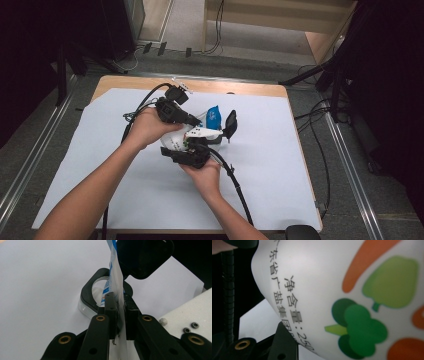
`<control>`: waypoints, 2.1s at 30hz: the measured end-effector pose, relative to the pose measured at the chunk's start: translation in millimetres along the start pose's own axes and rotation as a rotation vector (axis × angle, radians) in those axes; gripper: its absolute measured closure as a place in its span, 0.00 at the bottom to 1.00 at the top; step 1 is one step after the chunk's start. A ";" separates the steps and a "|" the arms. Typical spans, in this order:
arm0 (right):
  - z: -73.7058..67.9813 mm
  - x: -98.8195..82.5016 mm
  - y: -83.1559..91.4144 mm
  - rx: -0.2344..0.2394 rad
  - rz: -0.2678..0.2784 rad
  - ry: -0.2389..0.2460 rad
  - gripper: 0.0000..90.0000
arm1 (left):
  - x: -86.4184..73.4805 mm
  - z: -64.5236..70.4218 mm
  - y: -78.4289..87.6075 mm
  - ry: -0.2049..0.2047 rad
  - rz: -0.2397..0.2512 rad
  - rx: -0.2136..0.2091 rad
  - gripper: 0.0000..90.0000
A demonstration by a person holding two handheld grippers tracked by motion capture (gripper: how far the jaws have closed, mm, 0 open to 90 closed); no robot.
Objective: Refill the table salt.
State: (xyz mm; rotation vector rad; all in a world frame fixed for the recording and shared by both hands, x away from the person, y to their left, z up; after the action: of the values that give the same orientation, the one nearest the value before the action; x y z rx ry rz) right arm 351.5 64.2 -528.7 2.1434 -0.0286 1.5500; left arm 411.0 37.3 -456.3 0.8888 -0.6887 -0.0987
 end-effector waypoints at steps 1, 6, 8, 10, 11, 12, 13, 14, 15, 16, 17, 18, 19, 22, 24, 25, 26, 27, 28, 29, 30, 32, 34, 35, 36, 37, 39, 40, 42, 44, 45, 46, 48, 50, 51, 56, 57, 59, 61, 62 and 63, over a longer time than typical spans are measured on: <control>-0.1 0.5 0.2 0.003 0.003 -0.005 0.68 | 0.4 -0.1 0.2 0.000 0.004 0.001 0.95; -0.3 1.4 0.2 0.006 0.008 -0.011 0.68 | 0.6 -0.1 0.7 0.002 0.006 -0.001 0.95; -0.2 1.8 0.2 0.006 0.011 -0.011 0.68 | 1.0 0.1 0.8 0.006 0.010 -0.003 0.95; -0.1 2.3 0.2 0.007 0.013 -0.014 0.68 | 1.2 -0.1 1.4 0.005 0.009 -0.002 0.95; -0.2 2.5 0.2 0.008 0.013 -0.015 0.68 | 1.5 -0.4 1.6 0.006 0.012 -0.002 0.95; -0.1 2.8 0.1 0.008 0.013 -0.015 0.68 | 1.5 -0.6 2.2 0.007 0.011 -0.003 0.95; -0.1 3.0 0.0 0.007 0.014 -0.012 0.68 | 1.6 -1.1 2.4 0.007 0.012 -0.002 0.95; 0.0 3.2 -0.2 0.006 0.011 -0.009 0.68 | 1.6 -1.2 2.5 0.006 0.012 -0.002 0.95; 0.1 3.3 -0.3 0.006 0.010 -0.006 0.68 | 1.7 -1.2 2.6 0.008 0.014 -0.002 0.95; 0.0 3.3 -0.6 0.006 0.004 -0.002 0.68 | 1.7 -1.3 2.8 0.009 0.014 -0.001 0.96; -0.1 3.7 -1.0 0.007 0.003 0.001 0.68 | 1.8 -1.9 3.2 0.008 0.015 0.000 0.96; -0.2 4.0 -1.1 0.007 0.000 0.002 0.68 | 2.0 -2.1 3.4 0.008 0.017 -0.002 0.96; -0.2 4.2 -1.3 0.006 -0.003 0.009 0.68 | 1.8 -2.3 3.9 0.007 0.015 -0.002 0.96; -0.6 4.1 -1.6 0.004 -0.007 0.017 0.67 | 1.7 -2.4 4.0 0.007 0.014 -0.001 0.96; -0.5 3.8 -1.9 0.002 -0.008 0.016 0.67 | 1.7 -2.5 3.5 0.006 0.016 0.002 0.96; -0.4 3.6 -1.9 0.001 -0.009 0.016 0.67 | 1.6 -2.5 3.5 0.004 0.015 0.000 0.96; -0.4 3.4 -1.8 0.001 -0.011 0.017 0.67 | 1.5 -2.5 3.3 0.005 0.015 0.000 0.96; -0.3 3.2 -1.8 0.001 -0.011 0.018 0.67 | 1.4 -2.4 3.3 0.005 0.015 0.000 0.96; -0.3 3.2 -1.8 0.001 -0.011 0.018 0.67 | 1.3 -1.9 3.2 0.006 0.014 -0.001 0.96; -0.4 3.3 -1.7 0.000 -0.010 0.018 0.67 | 1.4 -1.9 3.3 0.007 0.015 0.001 0.96; -0.5 3.5 -1.7 0.000 -0.010 0.016 0.67 | 1.4 -1.8 3.4 0.008 0.015 0.001 0.96; -0.9 3.9 -1.8 0.002 -0.007 0.013 0.67 | 1.3 -2.0 3.9 0.007 0.014 0.001 0.96; -1.4 4.0 -2.1 0.003 -0.004 0.011 0.67 | 1.0 -2.1 4.0 0.007 0.012 0.002 0.96; -1.5 3.9 -2.1 0.003 -0.005 0.012 0.67 | 0.9 -2.1 3.9 0.008 0.012 0.002 0.96; -1.5 3.6 -2.2 0.004 -0.007 0.013 0.67 | 1.0 -2.3 3.4 0.007 0.013 0.001 0.96; -1.3 3.3 -2.1 0.004 -0.009 0.013 0.67 | 1.1 -2.4 3.3 0.006 0.013 0.000 0.96; -1.0 3.1 -1.8 0.003 -0.012 0.015 0.67 | 1.3 -1.9 2.8 0.011 0.014 -0.002 0.96; -1.0 3.0 -1.6 0.003 -0.013 0.016 0.67 | 1.3 -1.7 2.7 0.011 0.014 -0.002 0.96; -1.0 2.9 -1.3 0.002 -0.014 0.019 0.67 | 1.4 -1.8 2.6 0.010 0.015 0.000 0.96; -1.1 2.8 -1.4 0.002 -0.015 0.018 0.67 | 1.3 -1.6 2.6 0.010 0.016 0.000 0.96; -1.2 2.9 -1.4 0.001 -0.014 0.018 0.67 | 1.1 -1.2 2.7 0.012 0.016 -0.002 0.96; -1.2 2.9 -1.4 0.001 -0.014 0.019 0.67 | 1.0 -1.1 2.9 0.012 0.015 -0.001 0.96; -1.4 3.0 -1.5 0.002 -0.013 0.019 0.67 | 1.0 -1.2 3.0 0.012 0.016 -0.001 0.96; -1.5 3.0 -1.6 0.002 -0.013 0.018 0.67 | 0.8 -1.3 3.0 0.011 0.015 -0.001 0.96; -1.5 2.9 -1.7 0.003 -0.013 0.018 0.67 | 0.9 -1.2 2.8 0.012 0.016 -0.002 0.96; -0.8 3.0 -1.6 0.000 -0.012 0.018 0.67 | 1.2 -1.0 2.5 0.012 0.016 -0.001 0.96; -0.6 3.0 -1.5 -0.001 -0.012 0.018 0.67 | 1.2 -1.0 2.5 0.012 0.016 -0.001 0.96; -0.5 3.1 -1.6 -0.001 -0.011 0.016 0.67 | 1.1 -0.9 2.6 0.012 0.014 0.000 0.96; -0.7 3.3 -1.6 0.000 -0.010 0.012 0.67 | 1.2 -0.9 2.6 0.012 0.015 0.000 0.96; -0.7 3.5 -1.7 0.002 -0.008 0.009 0.67 | 1.3 -0.9 2.6 0.013 0.014 0.002 0.96; -0.9 3.7 -1.6 0.007 -0.006 0.002 0.67 | 1.4 -0.6 2.4 0.014 0.016 0.002 0.96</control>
State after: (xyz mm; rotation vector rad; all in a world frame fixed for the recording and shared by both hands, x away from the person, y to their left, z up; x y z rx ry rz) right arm 352.4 67.0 -525.8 2.1460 -0.0160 1.5509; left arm 412.0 38.8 -454.0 0.8854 -0.6829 -0.0775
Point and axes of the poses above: each handheld gripper's, and its own axes: y roughly backward along the jaws, x roughly out of its top, z roughly to its right, the point moved 10 cm from there along -y, roughly forward along the jaws, and after that the axes turned 13 degrees about y, right-handed, at the moved point
